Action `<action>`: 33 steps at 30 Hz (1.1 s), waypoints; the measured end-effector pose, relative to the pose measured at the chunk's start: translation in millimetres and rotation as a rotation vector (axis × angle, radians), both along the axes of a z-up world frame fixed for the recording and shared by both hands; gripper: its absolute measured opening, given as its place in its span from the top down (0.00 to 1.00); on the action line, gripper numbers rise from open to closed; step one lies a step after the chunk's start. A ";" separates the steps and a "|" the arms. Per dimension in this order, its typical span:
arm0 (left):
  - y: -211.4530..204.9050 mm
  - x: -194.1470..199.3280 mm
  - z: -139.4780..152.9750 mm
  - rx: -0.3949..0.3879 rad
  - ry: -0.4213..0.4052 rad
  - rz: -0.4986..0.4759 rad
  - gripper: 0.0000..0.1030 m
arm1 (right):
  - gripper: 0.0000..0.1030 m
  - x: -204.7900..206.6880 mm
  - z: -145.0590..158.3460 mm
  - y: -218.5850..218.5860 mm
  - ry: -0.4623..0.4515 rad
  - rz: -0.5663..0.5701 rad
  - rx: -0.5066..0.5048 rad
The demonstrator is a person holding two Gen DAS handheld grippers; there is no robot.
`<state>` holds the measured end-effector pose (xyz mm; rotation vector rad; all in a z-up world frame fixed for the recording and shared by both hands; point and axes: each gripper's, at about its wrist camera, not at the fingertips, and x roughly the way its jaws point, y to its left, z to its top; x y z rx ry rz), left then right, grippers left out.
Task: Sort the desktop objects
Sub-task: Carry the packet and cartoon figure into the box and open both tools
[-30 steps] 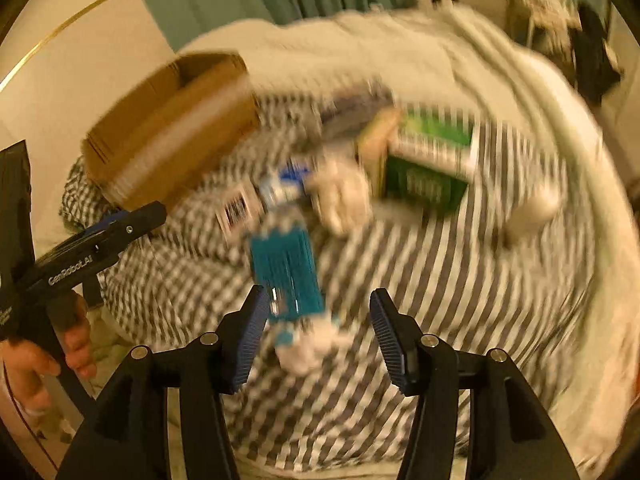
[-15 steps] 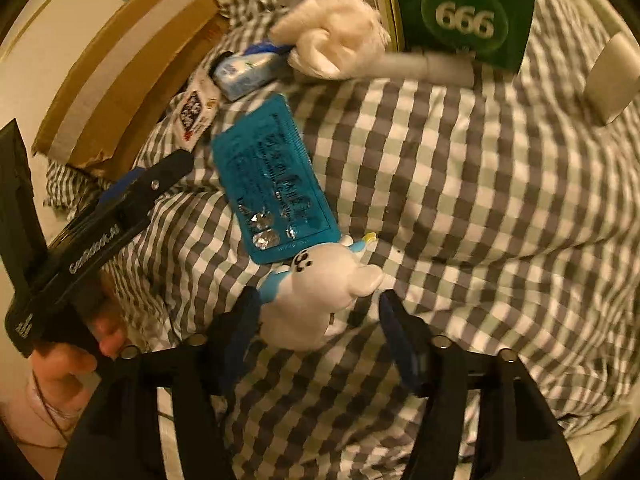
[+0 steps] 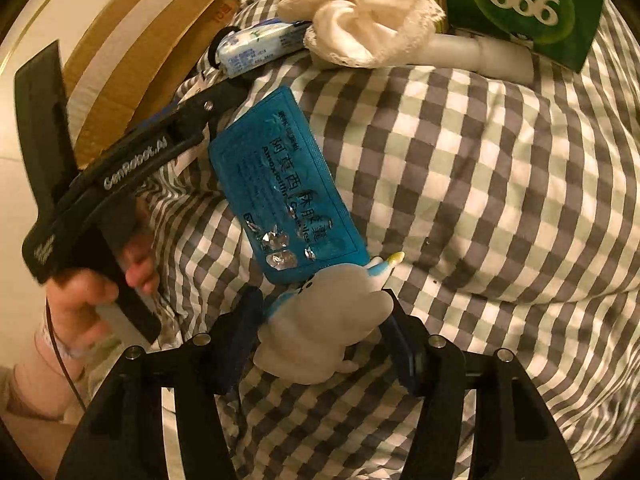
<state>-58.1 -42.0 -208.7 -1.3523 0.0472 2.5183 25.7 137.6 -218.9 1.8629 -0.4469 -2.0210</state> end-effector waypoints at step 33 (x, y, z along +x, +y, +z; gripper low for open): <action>-47.8 72.7 82.2 0.152 0.020 0.049 0.81 | 0.44 39.0 111.5 -11.5 0.272 0.016 0.071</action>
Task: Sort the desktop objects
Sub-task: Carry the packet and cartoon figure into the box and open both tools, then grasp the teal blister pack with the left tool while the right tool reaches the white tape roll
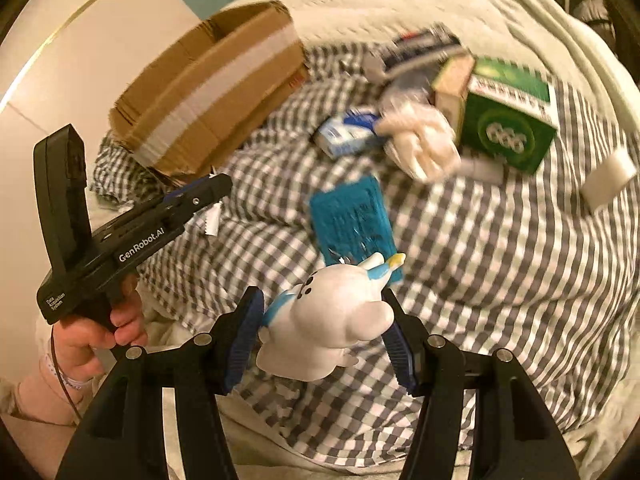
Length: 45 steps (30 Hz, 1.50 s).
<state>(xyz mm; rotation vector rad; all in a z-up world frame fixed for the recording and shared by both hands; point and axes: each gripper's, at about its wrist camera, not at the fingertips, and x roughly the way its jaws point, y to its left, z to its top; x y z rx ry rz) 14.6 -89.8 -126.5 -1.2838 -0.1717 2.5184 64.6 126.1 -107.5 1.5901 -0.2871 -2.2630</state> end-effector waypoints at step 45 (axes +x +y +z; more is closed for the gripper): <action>-41.0 -66.4 90.1 -0.068 0.167 0.260 0.20 | 0.24 -171.8 103.9 -40.4 0.256 0.003 -0.016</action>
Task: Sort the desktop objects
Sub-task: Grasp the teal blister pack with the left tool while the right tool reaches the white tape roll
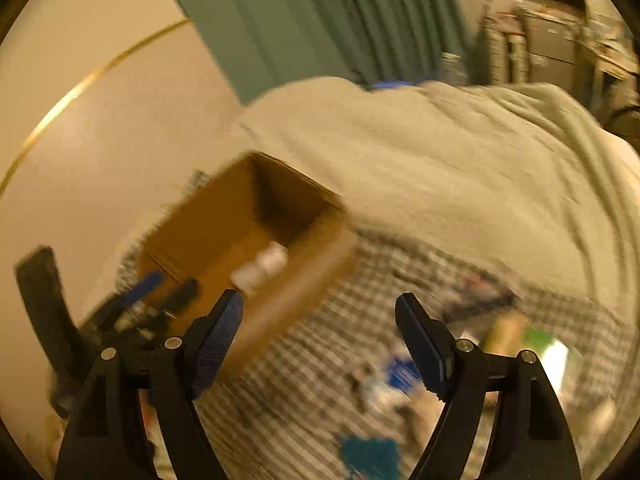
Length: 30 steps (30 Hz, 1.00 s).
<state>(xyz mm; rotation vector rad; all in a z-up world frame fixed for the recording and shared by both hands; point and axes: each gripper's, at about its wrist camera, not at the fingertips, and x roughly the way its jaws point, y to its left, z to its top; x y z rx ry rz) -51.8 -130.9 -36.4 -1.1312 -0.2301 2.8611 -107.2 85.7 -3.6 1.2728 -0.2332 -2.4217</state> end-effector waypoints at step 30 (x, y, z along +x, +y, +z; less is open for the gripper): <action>163.3 53.0 -173.5 -0.046 -0.404 -0.175 0.20 | 0.23 83.3 -109.8 238.1 -0.105 -0.499 0.189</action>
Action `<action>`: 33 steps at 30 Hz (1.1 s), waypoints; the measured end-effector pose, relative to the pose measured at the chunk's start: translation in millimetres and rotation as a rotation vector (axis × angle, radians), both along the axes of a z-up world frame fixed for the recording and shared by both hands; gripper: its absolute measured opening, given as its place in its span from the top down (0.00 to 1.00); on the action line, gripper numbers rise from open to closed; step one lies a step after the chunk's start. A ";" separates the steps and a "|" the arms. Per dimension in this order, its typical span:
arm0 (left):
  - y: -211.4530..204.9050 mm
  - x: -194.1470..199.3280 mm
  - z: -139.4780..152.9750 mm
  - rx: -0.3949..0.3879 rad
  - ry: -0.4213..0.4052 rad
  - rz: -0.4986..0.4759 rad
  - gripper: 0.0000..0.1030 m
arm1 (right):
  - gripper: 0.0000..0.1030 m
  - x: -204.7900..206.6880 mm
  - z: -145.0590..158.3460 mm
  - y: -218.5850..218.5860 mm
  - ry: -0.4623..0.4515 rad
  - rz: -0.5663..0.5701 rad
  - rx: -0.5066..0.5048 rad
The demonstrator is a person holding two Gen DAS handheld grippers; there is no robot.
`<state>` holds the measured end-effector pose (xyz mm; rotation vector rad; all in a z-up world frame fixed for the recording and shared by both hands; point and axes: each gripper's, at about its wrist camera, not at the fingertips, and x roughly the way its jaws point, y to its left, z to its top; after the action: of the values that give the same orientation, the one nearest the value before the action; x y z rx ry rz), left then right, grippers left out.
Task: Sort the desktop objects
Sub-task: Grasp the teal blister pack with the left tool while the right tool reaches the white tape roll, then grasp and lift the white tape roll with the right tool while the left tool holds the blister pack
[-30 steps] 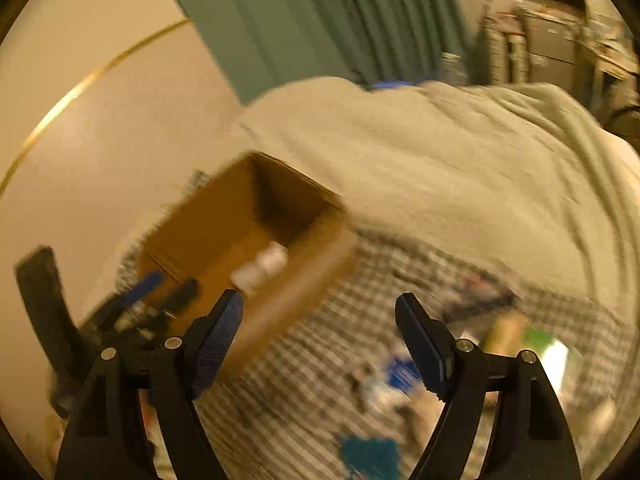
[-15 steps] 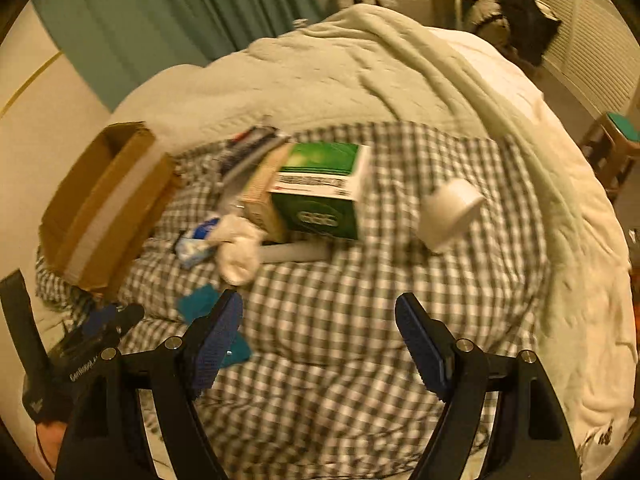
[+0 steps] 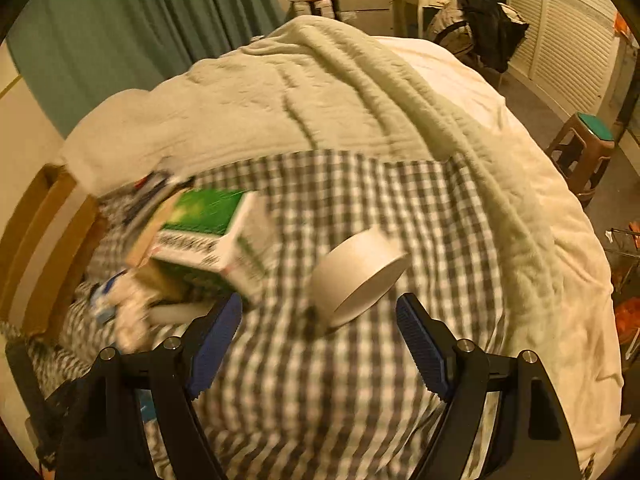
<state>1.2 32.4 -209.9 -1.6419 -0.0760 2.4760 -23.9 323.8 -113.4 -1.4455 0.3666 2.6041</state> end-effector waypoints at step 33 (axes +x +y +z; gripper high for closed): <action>-24.2 17.6 36.4 0.025 0.010 -0.054 0.31 | 0.15 6.3 -39.4 -8.7 -0.071 0.127 -0.124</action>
<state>18.8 8.3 -173.5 -1.5993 -0.0606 2.4334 -17.6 315.1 -152.8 -1.6471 0.4486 2.6612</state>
